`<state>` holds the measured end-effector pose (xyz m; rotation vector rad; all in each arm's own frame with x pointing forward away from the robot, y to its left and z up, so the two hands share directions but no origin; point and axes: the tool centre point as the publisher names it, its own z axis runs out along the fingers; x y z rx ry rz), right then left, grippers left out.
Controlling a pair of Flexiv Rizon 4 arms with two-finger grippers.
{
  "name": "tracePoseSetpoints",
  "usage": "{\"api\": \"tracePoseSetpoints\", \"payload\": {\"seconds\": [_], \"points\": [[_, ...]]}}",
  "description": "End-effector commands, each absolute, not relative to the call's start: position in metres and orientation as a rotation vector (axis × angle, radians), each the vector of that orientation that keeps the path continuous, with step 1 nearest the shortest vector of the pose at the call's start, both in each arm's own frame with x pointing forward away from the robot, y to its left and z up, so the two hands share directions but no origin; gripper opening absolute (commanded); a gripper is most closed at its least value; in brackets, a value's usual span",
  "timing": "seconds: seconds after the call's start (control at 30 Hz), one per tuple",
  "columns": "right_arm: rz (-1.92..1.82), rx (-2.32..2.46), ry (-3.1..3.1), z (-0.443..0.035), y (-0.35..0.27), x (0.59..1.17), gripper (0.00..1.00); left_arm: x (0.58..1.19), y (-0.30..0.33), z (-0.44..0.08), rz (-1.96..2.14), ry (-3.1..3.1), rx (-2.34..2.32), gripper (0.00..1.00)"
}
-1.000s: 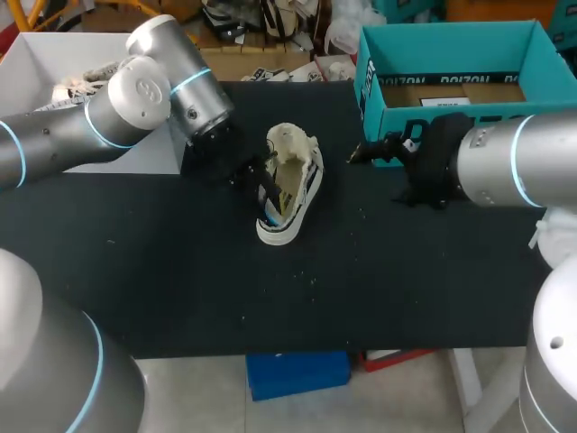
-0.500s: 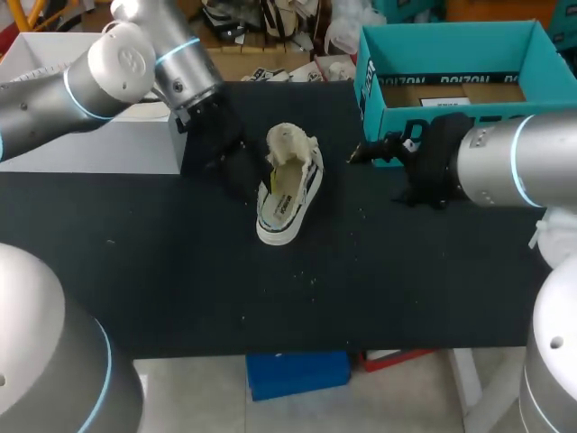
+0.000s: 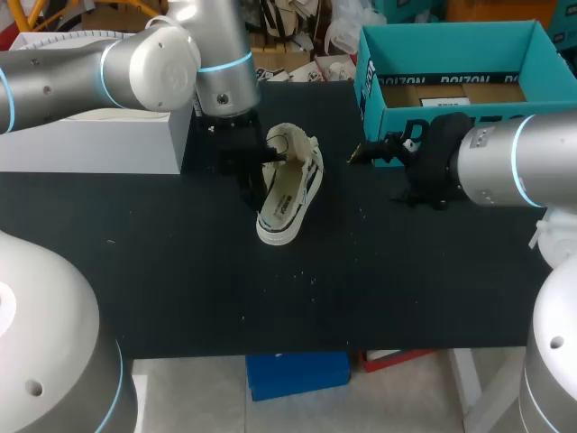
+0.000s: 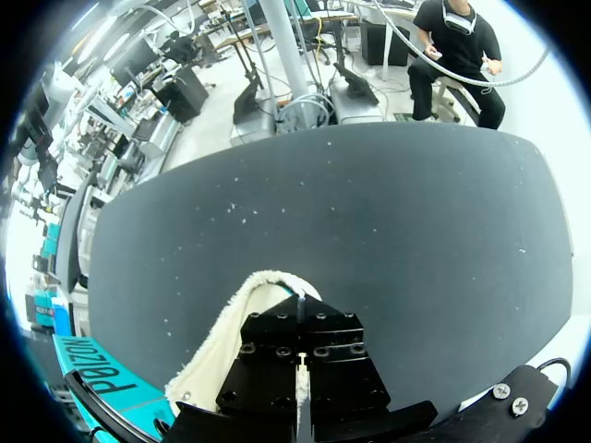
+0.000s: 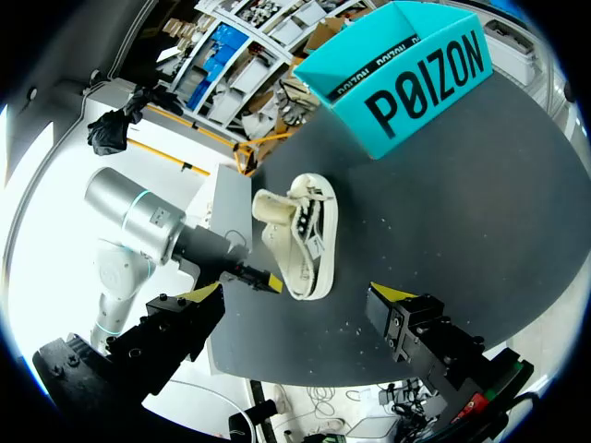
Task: Take the shoe out of the shoebox, open the shoe tongue, remove and reinsert the insole, then place the shoe into the shoebox
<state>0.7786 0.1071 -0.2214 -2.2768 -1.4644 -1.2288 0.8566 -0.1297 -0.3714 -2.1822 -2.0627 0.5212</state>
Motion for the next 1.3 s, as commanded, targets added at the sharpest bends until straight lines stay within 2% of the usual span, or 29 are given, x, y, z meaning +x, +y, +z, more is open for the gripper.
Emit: {"api": "tracePoseSetpoints", "payload": {"seconds": [0.03, 0.93, 1.17, 1.3], "points": [[-1.23, -2.284, -1.464, -0.221, 0.11, 0.779, 1.0, 0.86, -0.136, -0.373, 0.302, -1.986, -2.151, 0.0], [-1.23, -2.284, -1.464, -0.221, 0.11, 0.779, 1.0, 0.872, -0.142, -0.425, 0.296, -2.032, -2.286, 0.0], [-1.23, -2.284, -1.464, -0.221, 0.11, 0.779, 1.0, 0.868, -0.135, -0.397, 0.401, -2.088, -2.318, 0.0], [-1.23, -2.284, -1.464, -0.221, 0.11, 0.779, 1.0, 0.866, -0.126, -0.373, 0.709, -2.135, -2.314, 0.0]]}}
